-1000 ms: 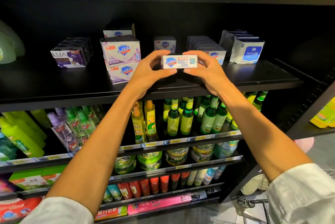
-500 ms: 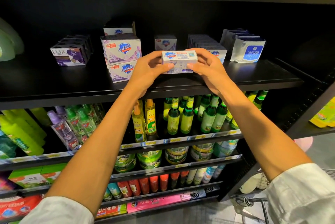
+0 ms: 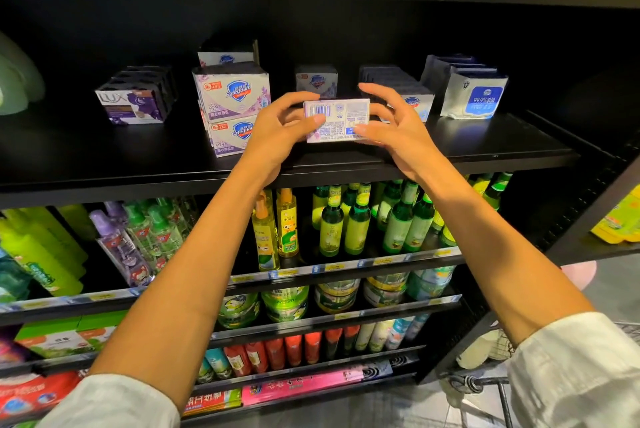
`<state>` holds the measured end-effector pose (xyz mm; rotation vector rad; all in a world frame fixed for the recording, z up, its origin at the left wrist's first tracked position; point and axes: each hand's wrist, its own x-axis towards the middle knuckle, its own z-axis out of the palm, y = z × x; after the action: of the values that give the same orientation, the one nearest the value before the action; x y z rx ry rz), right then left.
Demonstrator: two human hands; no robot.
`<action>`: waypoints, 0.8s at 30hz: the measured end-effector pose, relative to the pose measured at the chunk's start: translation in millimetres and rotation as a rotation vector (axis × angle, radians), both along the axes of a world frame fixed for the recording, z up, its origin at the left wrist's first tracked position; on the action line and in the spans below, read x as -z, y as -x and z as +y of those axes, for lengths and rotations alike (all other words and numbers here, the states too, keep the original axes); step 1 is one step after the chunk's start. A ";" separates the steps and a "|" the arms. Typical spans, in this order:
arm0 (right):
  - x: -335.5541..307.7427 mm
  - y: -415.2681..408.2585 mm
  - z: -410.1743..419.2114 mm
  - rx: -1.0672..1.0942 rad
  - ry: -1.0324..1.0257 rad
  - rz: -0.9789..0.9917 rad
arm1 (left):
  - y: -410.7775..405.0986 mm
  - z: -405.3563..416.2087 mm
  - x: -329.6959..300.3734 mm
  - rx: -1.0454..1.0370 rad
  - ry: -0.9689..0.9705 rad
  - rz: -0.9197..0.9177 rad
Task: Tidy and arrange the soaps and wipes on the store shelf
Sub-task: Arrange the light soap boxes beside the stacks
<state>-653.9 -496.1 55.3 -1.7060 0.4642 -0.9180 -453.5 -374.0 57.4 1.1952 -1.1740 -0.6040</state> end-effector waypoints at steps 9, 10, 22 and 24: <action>1.7 -2.3 5.4 0.001 0.160 0.106 | 0.2 -2.2 -0.4 -0.006 -0.037 0.003; 1.6 -1.5 5.4 0.007 0.153 0.097 | -0.3 -2.1 -0.5 0.003 -0.039 -0.001; 2.4 -3.4 2.5 0.007 0.062 0.037 | -7.0 -3.6 2.5 0.076 0.013 -0.070; 2.3 -4.6 1.9 -0.007 0.067 0.055 | -7.2 -3.8 3.5 0.067 0.021 -0.042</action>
<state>-649.3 -494.3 53.0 -1.7958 0.4682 -0.8924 -446.3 -377.8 54.0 1.1595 -1.2573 -0.6177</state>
